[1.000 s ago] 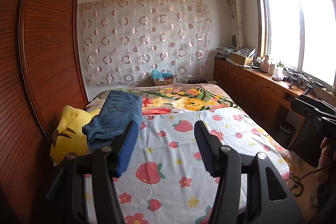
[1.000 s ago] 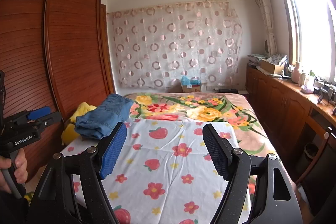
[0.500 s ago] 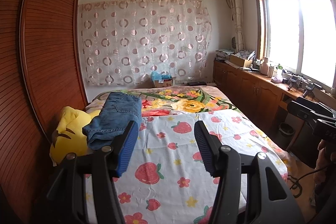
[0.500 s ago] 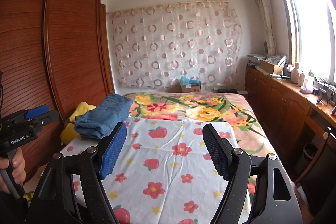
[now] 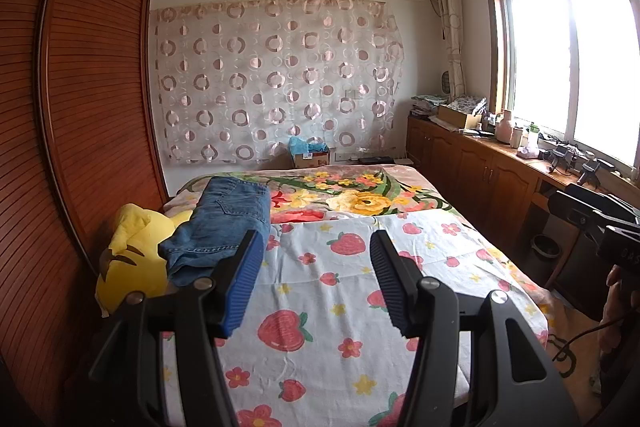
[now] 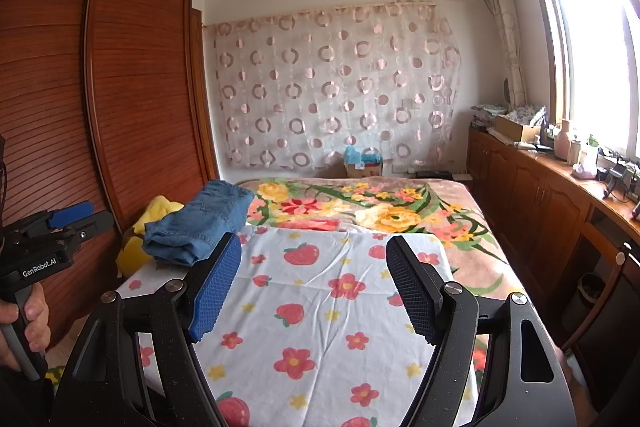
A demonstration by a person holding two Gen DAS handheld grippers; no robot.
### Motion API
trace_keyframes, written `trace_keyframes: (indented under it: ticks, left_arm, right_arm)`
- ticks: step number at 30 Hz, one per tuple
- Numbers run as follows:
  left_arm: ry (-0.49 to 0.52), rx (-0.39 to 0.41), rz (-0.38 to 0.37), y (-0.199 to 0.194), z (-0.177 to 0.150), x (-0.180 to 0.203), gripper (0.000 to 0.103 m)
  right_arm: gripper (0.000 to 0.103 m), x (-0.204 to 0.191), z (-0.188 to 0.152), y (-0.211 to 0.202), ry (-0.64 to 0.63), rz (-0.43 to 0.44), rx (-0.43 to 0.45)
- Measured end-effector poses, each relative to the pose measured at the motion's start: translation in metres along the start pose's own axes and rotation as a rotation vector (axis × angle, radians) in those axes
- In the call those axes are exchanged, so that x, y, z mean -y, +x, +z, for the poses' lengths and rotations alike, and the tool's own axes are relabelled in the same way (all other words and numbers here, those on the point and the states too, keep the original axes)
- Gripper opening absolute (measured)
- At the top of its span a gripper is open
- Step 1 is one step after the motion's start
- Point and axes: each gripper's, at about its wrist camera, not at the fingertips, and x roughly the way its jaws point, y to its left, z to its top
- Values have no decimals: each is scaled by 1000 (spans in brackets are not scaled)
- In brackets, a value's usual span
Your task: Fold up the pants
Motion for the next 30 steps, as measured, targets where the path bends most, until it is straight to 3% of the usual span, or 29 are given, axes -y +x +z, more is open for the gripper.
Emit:
trace_keyframes:
  ticks: [30]
  left_arm:
    - [-6,5,2,-2,1,-2,55]
  right_arm:
    - [77,6,-2,-4,1,4,-2]
